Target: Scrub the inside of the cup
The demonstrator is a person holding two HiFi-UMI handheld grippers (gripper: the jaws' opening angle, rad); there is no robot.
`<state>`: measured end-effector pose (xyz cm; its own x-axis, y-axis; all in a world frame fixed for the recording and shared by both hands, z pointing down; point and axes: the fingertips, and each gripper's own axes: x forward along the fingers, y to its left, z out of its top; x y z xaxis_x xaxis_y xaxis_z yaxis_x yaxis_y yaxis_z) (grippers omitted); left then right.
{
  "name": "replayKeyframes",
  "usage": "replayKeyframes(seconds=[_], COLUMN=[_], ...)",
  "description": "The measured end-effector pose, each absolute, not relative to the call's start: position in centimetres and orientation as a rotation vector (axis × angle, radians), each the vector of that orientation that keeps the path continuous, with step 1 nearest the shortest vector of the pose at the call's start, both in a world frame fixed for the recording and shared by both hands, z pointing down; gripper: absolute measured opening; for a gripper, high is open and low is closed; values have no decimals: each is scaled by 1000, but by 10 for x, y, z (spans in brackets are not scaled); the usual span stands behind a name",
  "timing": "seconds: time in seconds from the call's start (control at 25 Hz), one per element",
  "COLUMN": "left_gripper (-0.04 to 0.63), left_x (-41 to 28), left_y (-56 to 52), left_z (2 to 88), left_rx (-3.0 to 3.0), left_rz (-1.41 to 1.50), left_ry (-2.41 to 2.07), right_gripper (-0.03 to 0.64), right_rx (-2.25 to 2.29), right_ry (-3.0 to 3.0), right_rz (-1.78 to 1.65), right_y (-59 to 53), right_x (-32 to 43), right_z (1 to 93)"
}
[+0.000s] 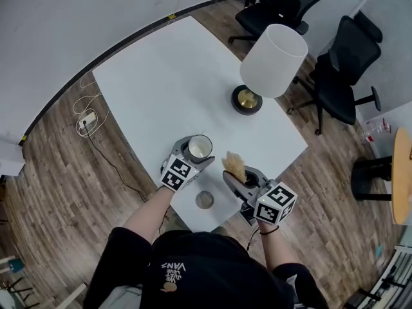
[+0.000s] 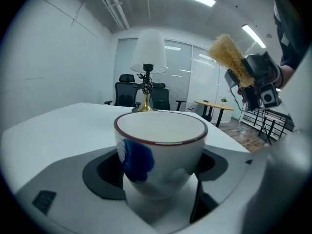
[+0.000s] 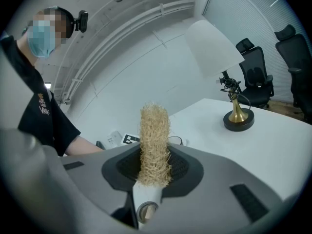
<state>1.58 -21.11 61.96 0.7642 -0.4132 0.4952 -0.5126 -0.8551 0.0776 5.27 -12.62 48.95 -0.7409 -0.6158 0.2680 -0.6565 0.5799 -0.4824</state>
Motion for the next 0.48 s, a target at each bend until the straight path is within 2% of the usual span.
replayKeyframes(seconds=[0.48], left_gripper=[403], left_x=[17], left_y=[-206], left_z=[623], left_rx=[2749], left_rz=[735], left_ry=[-732], right_gripper=[94], right_rx=[1051], right_ry=[-2753], right_rz=[872], right_y=[-125], right_x=[45], right_z=[487])
